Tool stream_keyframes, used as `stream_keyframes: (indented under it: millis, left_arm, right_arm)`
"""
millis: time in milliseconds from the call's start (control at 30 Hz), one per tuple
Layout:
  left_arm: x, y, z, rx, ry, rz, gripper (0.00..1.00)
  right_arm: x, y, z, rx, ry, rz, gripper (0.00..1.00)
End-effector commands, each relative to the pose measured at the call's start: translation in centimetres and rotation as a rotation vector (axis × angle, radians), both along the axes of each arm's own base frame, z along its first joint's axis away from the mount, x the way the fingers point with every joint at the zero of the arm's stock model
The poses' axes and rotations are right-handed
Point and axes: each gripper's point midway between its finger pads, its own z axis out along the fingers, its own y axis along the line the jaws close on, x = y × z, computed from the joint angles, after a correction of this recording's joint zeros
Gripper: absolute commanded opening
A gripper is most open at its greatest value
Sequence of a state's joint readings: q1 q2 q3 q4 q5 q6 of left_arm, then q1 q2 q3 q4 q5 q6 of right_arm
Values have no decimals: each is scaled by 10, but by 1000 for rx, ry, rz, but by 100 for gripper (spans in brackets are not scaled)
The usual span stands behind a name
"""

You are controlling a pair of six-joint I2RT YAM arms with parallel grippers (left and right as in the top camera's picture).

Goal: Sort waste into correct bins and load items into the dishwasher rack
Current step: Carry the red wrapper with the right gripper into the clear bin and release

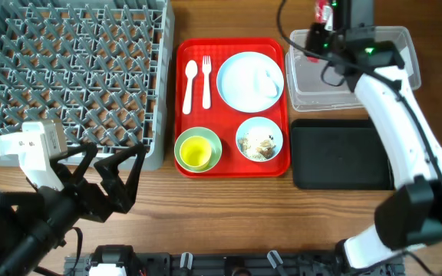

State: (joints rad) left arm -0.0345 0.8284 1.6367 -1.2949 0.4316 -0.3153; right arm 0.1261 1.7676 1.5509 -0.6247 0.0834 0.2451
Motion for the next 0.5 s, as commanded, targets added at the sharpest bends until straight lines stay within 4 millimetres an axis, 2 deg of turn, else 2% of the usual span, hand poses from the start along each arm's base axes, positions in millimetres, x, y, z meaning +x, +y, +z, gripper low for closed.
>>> stream_keyframes:
  millis: [0,33,67,100,200,233,333,400,467]
  left_arm:
    - [0,0,3,19,-20,-8,100]
    - [0,0,3,19,-20,-8,100]
    - [0,0,3,19,-20,-8,100]
    - [0,0,3,19,-20,-8,100]
    - [0,0,3,19,-20,-8,100]
    - [0,0,3,19,-20,-8,100]
    - [0,0,3,19,-20,-8,100]
    - [0,0,3,19,-20,-8,100]
    - [0,0,3,19,-20,-8,100]
  right_arm:
    - [-1,-10,-53,-91,126,128,4]
    - [-1,-9,-56,-85,131,136,9]
    - [0,-8,-56,-82,130,146,26]
    - [0,-4,-50,-70,115,164,56]
    - [-3,13,-22,-31,58,213,76]
    - [-6,21,-12,-18,38,235,78]
    - [-19,54,11,39,1,329,76]
    - [-32,80,12,77,18,402,69]
    - [-49,110,3,91,69,476,60]
